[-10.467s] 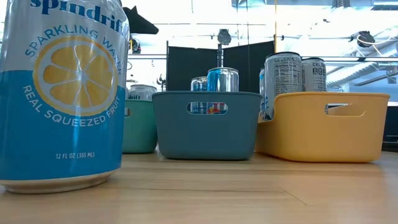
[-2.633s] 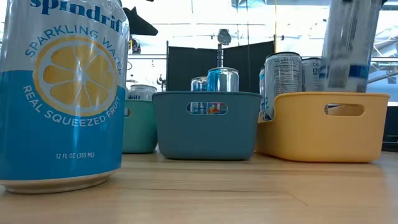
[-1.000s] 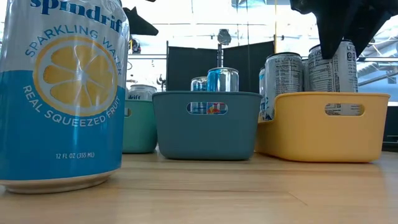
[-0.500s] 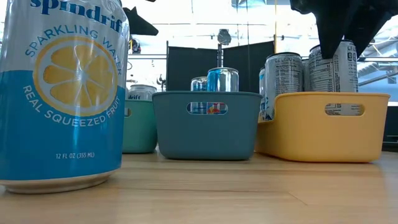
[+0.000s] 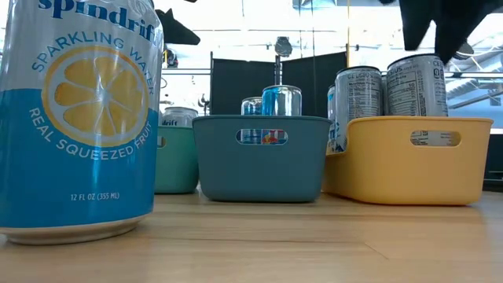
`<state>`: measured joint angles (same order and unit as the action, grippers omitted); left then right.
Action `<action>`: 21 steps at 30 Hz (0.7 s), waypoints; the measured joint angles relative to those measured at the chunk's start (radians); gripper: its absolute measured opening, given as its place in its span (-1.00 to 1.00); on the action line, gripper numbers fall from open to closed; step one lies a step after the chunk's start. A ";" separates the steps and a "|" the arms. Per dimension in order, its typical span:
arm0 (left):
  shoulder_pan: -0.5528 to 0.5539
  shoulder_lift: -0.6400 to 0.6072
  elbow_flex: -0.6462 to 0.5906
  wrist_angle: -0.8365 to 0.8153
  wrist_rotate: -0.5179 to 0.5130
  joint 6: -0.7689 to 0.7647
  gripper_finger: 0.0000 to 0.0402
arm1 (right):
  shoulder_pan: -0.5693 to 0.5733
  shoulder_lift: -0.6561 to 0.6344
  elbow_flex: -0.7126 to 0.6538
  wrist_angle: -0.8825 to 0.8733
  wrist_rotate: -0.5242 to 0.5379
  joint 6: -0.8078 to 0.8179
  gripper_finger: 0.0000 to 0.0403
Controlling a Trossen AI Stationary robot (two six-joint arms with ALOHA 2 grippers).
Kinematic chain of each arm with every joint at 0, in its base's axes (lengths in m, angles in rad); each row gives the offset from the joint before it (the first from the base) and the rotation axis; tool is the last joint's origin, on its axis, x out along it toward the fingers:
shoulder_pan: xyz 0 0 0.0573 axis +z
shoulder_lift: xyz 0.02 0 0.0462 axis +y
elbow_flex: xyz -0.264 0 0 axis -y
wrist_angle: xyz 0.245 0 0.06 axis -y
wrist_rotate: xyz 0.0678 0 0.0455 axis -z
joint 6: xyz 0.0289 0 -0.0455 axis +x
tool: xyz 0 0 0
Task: Sort soda cans
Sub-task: Put the white-blue soda can into the yellow bin, then put the blue soda can into the blue bin
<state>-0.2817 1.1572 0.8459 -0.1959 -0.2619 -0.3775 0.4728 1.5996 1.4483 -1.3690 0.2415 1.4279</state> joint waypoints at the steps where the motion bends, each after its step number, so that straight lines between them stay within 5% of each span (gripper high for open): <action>1: 0.000 0.000 0.000 -0.001 0.000 0.000 0.83 | 0.000 -0.011 0.007 0.000 0.013 0.000 0.79; 12: 0.000 0.000 0.000 -0.001 0.000 -0.002 0.83 | 0.014 -0.128 0.028 0.003 0.047 0.064 0.79; 21: 0.000 0.000 0.000 0.000 0.000 -0.008 0.83 | 0.150 -0.136 0.029 -0.004 0.042 0.232 0.79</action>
<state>-0.2814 1.1568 0.8459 -0.1963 -0.2619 -0.3855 0.6229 1.4639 1.4769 -1.3731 0.2833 1.6603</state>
